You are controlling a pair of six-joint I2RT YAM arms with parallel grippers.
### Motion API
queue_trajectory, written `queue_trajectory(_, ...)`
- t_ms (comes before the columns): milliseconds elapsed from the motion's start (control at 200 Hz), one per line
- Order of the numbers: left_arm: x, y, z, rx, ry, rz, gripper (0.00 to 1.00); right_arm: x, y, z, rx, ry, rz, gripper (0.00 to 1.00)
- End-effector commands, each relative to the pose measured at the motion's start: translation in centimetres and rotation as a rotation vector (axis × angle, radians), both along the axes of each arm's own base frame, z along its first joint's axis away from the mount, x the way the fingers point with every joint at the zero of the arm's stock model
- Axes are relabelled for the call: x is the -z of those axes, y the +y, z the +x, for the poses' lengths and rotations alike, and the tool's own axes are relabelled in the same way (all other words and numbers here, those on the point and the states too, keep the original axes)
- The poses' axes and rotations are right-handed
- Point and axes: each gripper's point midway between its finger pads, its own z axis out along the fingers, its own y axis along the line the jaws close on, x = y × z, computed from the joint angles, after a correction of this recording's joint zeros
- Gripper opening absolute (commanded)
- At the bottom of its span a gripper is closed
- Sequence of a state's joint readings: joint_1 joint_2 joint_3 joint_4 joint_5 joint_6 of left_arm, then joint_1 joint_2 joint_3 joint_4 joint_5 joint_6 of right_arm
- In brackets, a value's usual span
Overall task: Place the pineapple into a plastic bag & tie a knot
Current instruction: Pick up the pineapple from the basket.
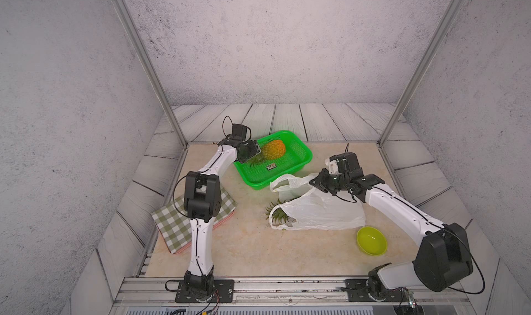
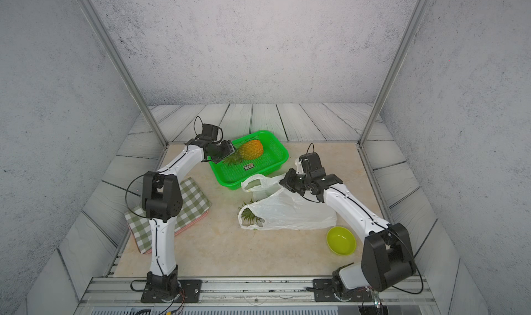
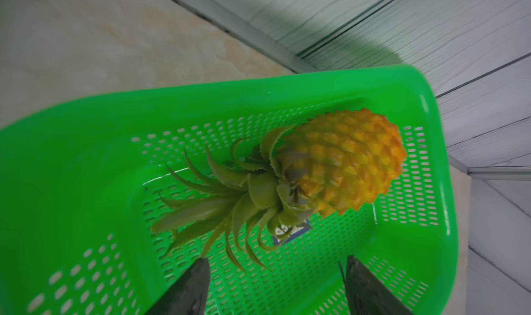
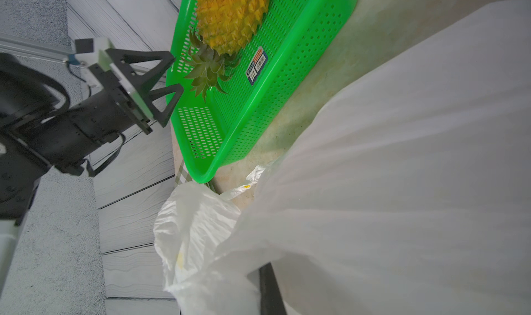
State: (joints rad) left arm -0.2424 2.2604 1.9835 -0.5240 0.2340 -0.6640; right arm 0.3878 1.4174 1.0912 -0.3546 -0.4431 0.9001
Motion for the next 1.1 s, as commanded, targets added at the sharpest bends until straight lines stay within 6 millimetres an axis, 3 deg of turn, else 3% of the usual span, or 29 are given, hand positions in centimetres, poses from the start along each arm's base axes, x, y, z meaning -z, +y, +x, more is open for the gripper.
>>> queue_trajectory(0,0.1,1.2,0.8,-0.004,0.005,0.081,0.78,0.0,0.3,0.4,-0.015,0.003,0.01,0.0)
queue_trajectory(115,1.3,1.3,1.8,-0.009,0.003,0.091,0.79,0.2,0.6,0.7,-0.025,0.012,0.02,0.0)
queue_trajectory(260,3.5,-0.2,2.2,0.026,0.035,0.006,0.78,0.2,0.8,1.1,-0.029,0.014,0.025,0.0)
queue_trajectory(490,7.3,-2.2,2.0,0.039,0.075,-0.166,0.66,0.7,1.0,1.4,-0.033,0.026,0.028,0.0)
queue_trajectory(711,8.2,-2.9,2.4,0.036,0.073,-0.264,0.13,0.7,0.9,1.2,-0.03,0.026,0.025,0.0)
queue_trajectory(786,7.9,-3.1,2.5,0.038,0.061,-0.295,0.0,0.7,0.8,1.1,-0.029,0.027,0.025,0.0)
queue_trajectory(901,6.3,-3.3,2.7,0.055,0.024,-0.338,0.0,0.5,0.6,0.9,-0.026,0.023,0.018,0.0)
queue_trajectory(981,4.0,-3.5,2.7,0.079,-0.017,-0.354,0.0,0.3,0.5,0.9,-0.025,0.017,0.014,0.0)
queue_trajectory(1096,-1.5,-3.7,2.4,0.117,-0.106,-0.37,0.0,-0.1,0.5,1.0,-0.027,0.009,0.005,0.0)
